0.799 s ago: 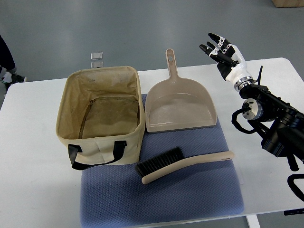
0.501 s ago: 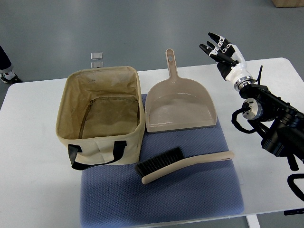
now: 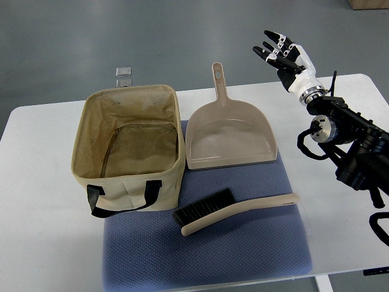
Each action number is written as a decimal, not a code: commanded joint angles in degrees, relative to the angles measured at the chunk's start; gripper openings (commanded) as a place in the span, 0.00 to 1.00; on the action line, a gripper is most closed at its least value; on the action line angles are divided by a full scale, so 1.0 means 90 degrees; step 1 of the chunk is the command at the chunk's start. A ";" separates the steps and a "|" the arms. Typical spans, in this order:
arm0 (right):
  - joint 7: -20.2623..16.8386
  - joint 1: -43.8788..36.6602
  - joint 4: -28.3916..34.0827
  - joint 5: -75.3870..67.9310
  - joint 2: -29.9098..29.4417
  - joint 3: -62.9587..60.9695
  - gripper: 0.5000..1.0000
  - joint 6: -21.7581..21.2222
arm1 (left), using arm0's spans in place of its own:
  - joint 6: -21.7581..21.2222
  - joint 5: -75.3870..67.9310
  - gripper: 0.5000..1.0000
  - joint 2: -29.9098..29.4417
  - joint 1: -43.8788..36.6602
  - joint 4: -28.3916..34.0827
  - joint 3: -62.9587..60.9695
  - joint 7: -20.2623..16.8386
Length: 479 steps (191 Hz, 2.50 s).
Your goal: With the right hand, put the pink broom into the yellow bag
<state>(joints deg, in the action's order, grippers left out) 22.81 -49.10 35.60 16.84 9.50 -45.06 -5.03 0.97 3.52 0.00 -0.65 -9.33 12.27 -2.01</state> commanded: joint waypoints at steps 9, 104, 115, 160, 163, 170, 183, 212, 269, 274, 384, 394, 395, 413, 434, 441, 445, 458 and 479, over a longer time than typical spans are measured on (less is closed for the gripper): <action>-0.0015 -0.0287 0.0000 0.0385 0.0165 0.0319 0.86 0.0071 | 0.0000 0.0000 1.00 0.0000 0.0004 0.0002 0.0004 -0.0001; -0.0172 -0.1908 0.0000 0.0649 0.1191 0.3073 0.86 0.0032 | 0.0000 0.0000 1.00 0.0000 0.0004 0.0002 -0.0006 -0.0001; -0.0172 -0.2084 0.0009 0.0776 0.1201 0.3599 0.86 -0.0007 | 0.0000 0.0000 1.00 0.0000 0.0024 0.0002 -0.0006 -0.0001; -0.0162 -0.2660 0.0537 0.1635 0.1591 0.5153 0.86 -0.0242 | 0.0000 0.0000 1.00 0.0000 0.0033 0.0002 -0.0006 -0.0001; -0.0162 -0.2709 0.0663 0.1752 0.1650 0.5280 0.86 -0.0271 | 0.0000 0.0000 1.00 0.0000 0.0033 0.0002 -0.0006 -0.0001; -0.0152 -0.2807 0.0859 0.1957 0.1728 0.5466 0.86 -0.0330 | 0.0000 0.0000 1.00 0.0000 0.0033 0.0002 -0.0006 -0.0001; -0.0133 -0.3021 0.1347 0.2397 0.1982 0.5798 0.86 -0.0476 | 0.0000 0.0000 1.00 0.0000 0.0033 0.0002 -0.0006 -0.0001; -0.0094 -0.3295 0.2665 0.3510 0.2782 0.5993 0.86 -0.1091 | 0.0000 0.0000 1.00 0.0000 0.0033 0.0002 -0.0006 -0.0001; -0.0074 -0.3256 0.3857 0.4321 0.3505 0.6423 0.86 -0.1287 | 0.0000 0.0000 1.00 0.0000 0.0033 0.0002 -0.0006 -0.0001; -0.0064 -0.3188 0.3906 0.4321 0.3515 0.6432 0.86 -0.1287 | 0.0000 0.0000 1.00 0.0000 0.0033 0.0002 -0.0006 -0.0001; 0.0151 -0.1576 0.4590 0.4838 0.3525 0.6384 0.86 -0.0583 | 0.0000 0.0000 1.00 0.0000 0.0033 0.0002 -0.0006 -0.0001; 0.0151 -0.1498 0.4590 0.4936 0.3496 0.6384 0.86 -0.0427 | 0.0000 0.0000 1.00 0.0000 0.0033 0.0002 -0.0006 -0.0001; 0.0151 -0.1498 0.4590 0.4936 0.3496 0.6384 0.86 -0.0427 | 0.0000 0.0000 1.00 0.0000 0.0033 0.0002 -0.0006 -0.0001; 0.0131 -0.1430 0.4590 0.4985 0.3456 0.6384 0.86 -0.0251 | 0.0000 0.0000 1.00 0.0000 0.0033 0.0002 -0.0006 -0.0001; 0.0111 -0.1332 0.4560 0.5063 0.3437 0.6374 0.86 0.0081 | 0.0000 0.0000 1.00 0.0000 0.0033 0.0002 -0.0006 -0.0001; 0.0111 -0.1293 0.4560 0.5092 0.3408 0.6374 0.86 0.0198 | 0.0000 0.0000 1.00 0.0000 0.0034 0.0002 -0.0006 -0.0001; 0.0111 -0.1283 0.4560 0.5121 0.3408 0.6374 0.86 0.0256 | 0.0000 0.0000 1.00 0.0000 0.0034 0.0002 -0.0006 -0.0001; 0.0111 -0.1234 0.4560 0.5268 0.3378 0.6374 0.86 0.0315 | 0.0000 0.0000 1.00 0.0000 0.0043 0.0002 -0.0006 -0.0001; 0.0121 -0.1156 0.4550 0.5493 0.3339 0.6364 0.86 0.0442 | 0.0000 0.0000 1.00 0.0000 0.0043 0.0002 -0.0006 -0.0001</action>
<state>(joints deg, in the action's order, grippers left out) 23.83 -60.02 76.61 64.67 39.78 12.28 -2.09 0.97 3.52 0.00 -0.28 -9.31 12.22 -2.03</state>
